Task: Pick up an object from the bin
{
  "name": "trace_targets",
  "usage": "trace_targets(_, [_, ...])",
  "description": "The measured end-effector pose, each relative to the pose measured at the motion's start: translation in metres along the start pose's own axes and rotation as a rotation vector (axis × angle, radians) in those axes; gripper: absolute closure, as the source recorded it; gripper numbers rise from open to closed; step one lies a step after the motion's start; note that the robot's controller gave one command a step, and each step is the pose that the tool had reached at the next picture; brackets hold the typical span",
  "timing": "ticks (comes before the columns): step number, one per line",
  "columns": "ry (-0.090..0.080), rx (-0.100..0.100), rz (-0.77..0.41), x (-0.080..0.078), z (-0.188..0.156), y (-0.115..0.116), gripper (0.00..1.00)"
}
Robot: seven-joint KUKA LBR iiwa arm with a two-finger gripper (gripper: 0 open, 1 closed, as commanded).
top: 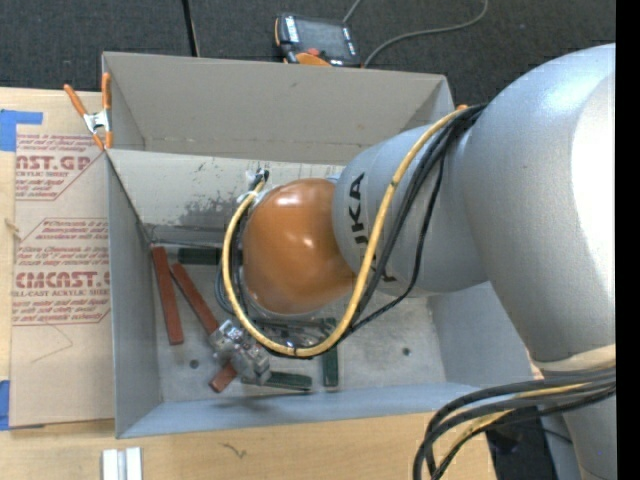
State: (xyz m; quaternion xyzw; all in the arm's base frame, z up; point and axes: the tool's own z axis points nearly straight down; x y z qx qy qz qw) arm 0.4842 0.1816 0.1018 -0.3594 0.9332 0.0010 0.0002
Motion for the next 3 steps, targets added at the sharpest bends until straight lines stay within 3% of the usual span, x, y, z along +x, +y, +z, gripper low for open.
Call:
trace_targets(1, [-0.003, 0.003, 0.0, -0.001, -0.04, 0.0, 1.0])
trace_targets(3, [-0.001, 0.002, 0.001, -0.002, -0.058, 0.001, 1.0])
